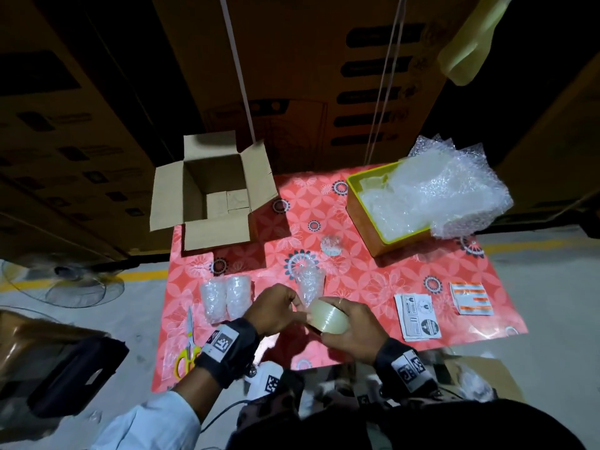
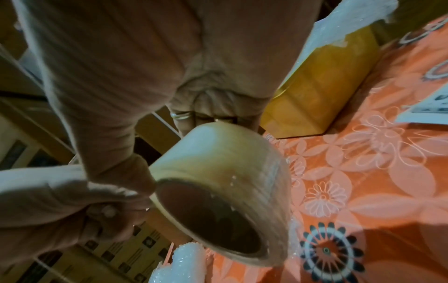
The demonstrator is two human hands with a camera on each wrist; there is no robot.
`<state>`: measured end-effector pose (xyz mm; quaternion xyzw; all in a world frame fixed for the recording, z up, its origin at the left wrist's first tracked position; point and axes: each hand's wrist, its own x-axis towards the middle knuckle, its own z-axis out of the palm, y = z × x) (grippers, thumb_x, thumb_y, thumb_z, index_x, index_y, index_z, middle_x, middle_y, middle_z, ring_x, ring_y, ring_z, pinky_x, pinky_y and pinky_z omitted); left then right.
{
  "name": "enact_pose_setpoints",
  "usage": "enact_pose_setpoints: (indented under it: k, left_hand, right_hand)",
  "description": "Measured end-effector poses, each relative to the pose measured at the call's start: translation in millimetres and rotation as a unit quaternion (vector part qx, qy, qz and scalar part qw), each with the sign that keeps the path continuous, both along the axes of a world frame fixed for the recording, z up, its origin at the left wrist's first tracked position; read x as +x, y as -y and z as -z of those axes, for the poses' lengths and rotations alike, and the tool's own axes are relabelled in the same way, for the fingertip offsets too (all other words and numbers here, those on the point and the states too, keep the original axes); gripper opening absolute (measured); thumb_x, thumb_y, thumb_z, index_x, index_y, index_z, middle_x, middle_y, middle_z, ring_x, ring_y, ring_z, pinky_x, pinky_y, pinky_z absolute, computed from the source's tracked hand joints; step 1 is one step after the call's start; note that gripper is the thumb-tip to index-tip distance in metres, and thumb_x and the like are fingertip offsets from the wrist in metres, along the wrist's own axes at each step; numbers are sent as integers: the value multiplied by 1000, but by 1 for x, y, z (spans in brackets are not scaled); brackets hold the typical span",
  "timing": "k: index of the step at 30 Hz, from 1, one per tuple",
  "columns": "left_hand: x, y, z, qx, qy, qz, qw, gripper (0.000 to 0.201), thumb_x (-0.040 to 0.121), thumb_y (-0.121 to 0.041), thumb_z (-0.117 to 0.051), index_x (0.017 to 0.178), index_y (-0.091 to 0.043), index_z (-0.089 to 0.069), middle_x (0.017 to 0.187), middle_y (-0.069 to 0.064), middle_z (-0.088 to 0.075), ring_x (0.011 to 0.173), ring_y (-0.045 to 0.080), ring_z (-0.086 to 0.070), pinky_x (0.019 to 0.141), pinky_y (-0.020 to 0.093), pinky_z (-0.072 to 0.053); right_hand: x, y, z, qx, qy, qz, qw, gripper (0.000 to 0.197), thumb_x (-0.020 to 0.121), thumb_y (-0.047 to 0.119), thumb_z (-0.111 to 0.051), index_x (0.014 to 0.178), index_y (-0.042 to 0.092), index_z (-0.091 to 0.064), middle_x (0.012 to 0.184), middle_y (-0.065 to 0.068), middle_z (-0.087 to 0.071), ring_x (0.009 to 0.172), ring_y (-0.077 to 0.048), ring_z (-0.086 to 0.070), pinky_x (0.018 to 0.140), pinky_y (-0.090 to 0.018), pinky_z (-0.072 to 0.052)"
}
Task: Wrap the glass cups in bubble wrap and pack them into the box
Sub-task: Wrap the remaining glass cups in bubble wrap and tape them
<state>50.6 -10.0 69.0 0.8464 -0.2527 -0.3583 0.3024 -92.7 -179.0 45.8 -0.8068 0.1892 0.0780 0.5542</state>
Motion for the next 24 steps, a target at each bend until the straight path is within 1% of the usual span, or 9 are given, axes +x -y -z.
enact_pose_setpoints:
  k: [3,6,9,11,14,16,18,20,24]
  left_hand:
    - [5,14,-3,39,-11,11,999,16,82,-23,-88,81,-9,-80,42,-24,-53,42,-8,-48,52,15,-34]
    - [5,25,-1,17,-56,-44,997,9,83,-8,-84,81,-1,-79,49,-18,-60,45,-7,-51,59,19,-42]
    - [1,24,3,-69,-170,-123,975,12,86,-3,-81,83,7,-76,60,-1,-65,53,5,-53,57,19,-43]
    - [-2,23,6,-95,-201,-151,963,8,88,-3,-79,85,4,-77,67,8,-64,59,12,-53,57,19,-43]
    - [0,20,17,-139,-198,-189,952,18,92,1,-71,80,-10,-77,74,8,-62,72,17,-55,67,18,-46]
    - [4,18,25,-156,-197,-215,944,19,95,1,-66,81,-10,-72,81,2,-67,80,10,-61,75,16,-48]
    - [2,21,33,-169,-199,-246,933,21,98,-1,-63,81,-12,-66,86,-2,-67,82,6,-61,75,15,-47]
    - [1,24,41,-185,-227,-289,911,22,101,-1,-58,82,-12,-62,97,3,-71,87,10,-64,75,18,-49]
    - [-2,28,54,-254,-292,-389,836,22,105,-1,-50,86,-7,-57,103,24,-75,88,29,-68,76,30,-59]
  right_hand:
    - [7,13,-5,-43,-1,-38,998,66,63,42,-82,125,29,-68,102,9,-73,83,-7,-71,68,-36,-62]
    - [17,28,-13,-91,-6,-69,993,70,57,52,-70,123,27,-68,101,10,-71,85,-8,-68,75,-35,-60]
    - [26,43,-16,-180,-43,-147,972,70,71,41,-73,138,25,-58,123,-1,-68,106,-21,-66,87,-39,-57]
    - [30,57,-10,-244,-64,-167,953,73,79,43,-73,146,25,-51,127,-2,-69,114,-24,-64,93,-34,-53]
    - [37,76,4,-248,-78,-185,948,70,75,52,-73,139,36,-49,112,-3,-73,106,-28,-64,81,-31,-49]
    - [39,81,14,-218,-107,-202,949,67,73,44,-74,130,36,-41,107,-5,-69,100,-30,-64,75,-33,-51]
    - [39,83,18,-198,-111,-194,954,65,75,46,-72,128,33,-37,107,-3,-68,88,-26,-62,69,-33,-49]
    - [41,86,23,-216,-98,-189,953,62,81,41,-73,131,31,-36,113,-3,-68,85,-23,-59,68,-31,-46]
    - [49,93,29,-248,-100,-221,938,72,86,37,-72,148,21,-40,135,-6,-62,116,-27,-61,91,-33,-50]
